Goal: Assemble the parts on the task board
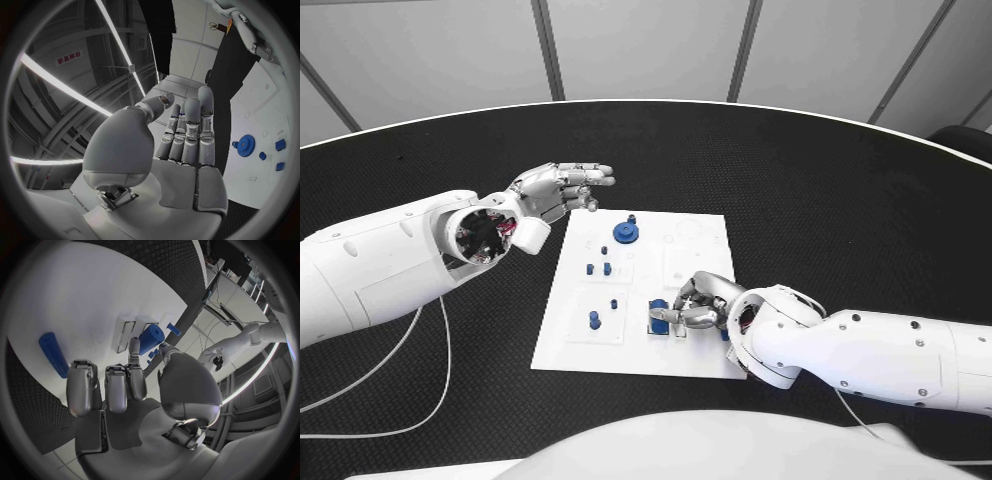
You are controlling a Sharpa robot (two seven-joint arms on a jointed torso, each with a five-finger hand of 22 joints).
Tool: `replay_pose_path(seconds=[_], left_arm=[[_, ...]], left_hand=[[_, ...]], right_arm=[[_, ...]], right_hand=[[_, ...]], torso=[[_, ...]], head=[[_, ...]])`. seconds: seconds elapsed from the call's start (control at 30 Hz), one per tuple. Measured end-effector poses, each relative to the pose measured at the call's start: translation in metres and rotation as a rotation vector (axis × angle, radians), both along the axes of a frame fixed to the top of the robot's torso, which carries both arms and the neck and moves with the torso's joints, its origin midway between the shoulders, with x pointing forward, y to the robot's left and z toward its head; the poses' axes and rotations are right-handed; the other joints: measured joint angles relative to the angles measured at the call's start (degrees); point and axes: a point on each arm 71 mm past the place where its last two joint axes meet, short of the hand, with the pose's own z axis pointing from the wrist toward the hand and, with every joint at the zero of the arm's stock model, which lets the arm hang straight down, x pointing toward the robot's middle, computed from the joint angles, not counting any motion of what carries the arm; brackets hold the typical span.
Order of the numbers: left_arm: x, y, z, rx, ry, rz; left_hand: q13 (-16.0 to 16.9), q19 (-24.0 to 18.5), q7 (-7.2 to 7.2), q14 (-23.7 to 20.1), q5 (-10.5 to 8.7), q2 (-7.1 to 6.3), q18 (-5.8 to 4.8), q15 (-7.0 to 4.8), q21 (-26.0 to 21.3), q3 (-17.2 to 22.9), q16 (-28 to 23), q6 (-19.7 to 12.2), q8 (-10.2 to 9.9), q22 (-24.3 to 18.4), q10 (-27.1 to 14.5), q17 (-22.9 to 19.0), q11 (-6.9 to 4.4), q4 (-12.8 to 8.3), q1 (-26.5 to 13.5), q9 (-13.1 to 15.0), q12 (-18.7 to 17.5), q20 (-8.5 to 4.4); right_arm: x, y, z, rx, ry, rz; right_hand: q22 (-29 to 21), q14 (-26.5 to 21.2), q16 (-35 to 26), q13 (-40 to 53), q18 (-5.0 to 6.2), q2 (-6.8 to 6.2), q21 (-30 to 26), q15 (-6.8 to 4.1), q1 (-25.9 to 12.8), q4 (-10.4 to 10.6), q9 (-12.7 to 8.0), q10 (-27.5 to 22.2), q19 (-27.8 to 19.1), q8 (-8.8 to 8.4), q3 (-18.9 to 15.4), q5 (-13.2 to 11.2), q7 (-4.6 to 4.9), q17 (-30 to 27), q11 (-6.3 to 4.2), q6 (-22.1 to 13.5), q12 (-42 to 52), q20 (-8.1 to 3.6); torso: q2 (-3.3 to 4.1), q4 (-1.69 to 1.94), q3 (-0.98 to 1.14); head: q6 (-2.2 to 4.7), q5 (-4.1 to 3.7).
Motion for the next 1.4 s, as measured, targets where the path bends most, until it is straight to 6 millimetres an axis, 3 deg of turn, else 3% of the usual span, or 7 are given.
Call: replay_pose_path(seconds=[0.43, 0.53, 0.73, 1.4], left_arm=[[0.0, 0.001, 0.0, 0.001, 0.0, 0.001], [0.0, 0.001, 0.0, 0.001, 0.001, 0.002], [0.0, 0.001, 0.0, 0.001, 0.001, 0.003], [0.0, 0.001, 0.0, 0.001, 0.001, 0.003]], left_hand=[[-0.04, 0.0, 0.0, 0.0, 0.0, 0.0, 0.0, 0.0, 0.0, 0.0, 0.0, 0.0, 0.0, 0.01, 0.0, 0.0, 0.0, 0.0, 0.0, -0.05, 0.0, 0.0], [-0.04, 0.0, 0.0, 0.0, 0.0, 0.0, 0.0, 0.0, 0.0, 0.0, 0.0, 0.0, 0.0, 0.01, 0.0, 0.0, 0.0, 0.0, 0.0, -0.05, 0.0, 0.0], [-0.04, 0.0, 0.0, 0.0, 0.0, 0.0, 0.0, 0.0, 0.0, 0.0, 0.0, 0.0, 0.0, 0.01, 0.0, 0.01, 0.0, 0.0, 0.0, -0.05, 0.0, 0.0], [-0.03, 0.0, 0.0, 0.0, 0.0, 0.0, 0.0, 0.0, 0.0, 0.0, 0.0, 0.0, 0.0, 0.01, 0.0, 0.01, 0.0, 0.0, 0.0, -0.04, 0.0, 0.0]], right_arm=[[-0.004, -0.001, 0.008, 0.018, -0.033, 0.017], [-0.007, -0.001, 0.01, 0.026, -0.037, 0.035], [-0.013, -0.002, 0.014, 0.034, -0.032, 0.066], [-0.005, -0.001, 0.006, 0.005, -0.017, 0.068]], right_hand=[[0.0, 0.0, 0.0, 0.0, 0.0, 0.23, 0.0, 0.01, -0.2, -0.24, 0.25, 0.0, 0.0, 0.25, -0.24, -0.09, 0.0, 0.0, 0.01, 0.0, 0.0, 0.0], [0.0, 0.0, 0.0, -0.01, 0.0, 0.49, 0.0, 0.01, 2.94, -0.24, 0.48, 0.0, 0.01, 0.58, -0.24, 0.92, 0.0, 0.0, 0.01, -0.41, 0.0, -0.01], [0.0, 0.0, -0.01, -0.01, 0.0, 0.18, 0.0, 0.01, 8.22, -1.14, 0.54, 0.01, 0.2, 0.58, 0.66, -0.76, 0.01, -0.01, 0.01, -0.82, 0.0, -0.2], [0.0, 0.0, -0.01, 0.04, 0.01, 0.53, 0.27, 0.02, 10.35, -1.18, 0.52, -0.2, 0.2, 0.58, 1.83, -1.05, 0.02, -0.01, -0.2, -0.82, 0.24, -0.19]], torso=[[0.0, 0.0, 0.08], [0.0, 0.0, 0.09], [0.0, 0.0, 0.09], [0.02, 0.07, -0.02]], head=[[0.13, -0.16], [0.16, -0.19], [0.08, -0.22], [0.02, -0.15]])
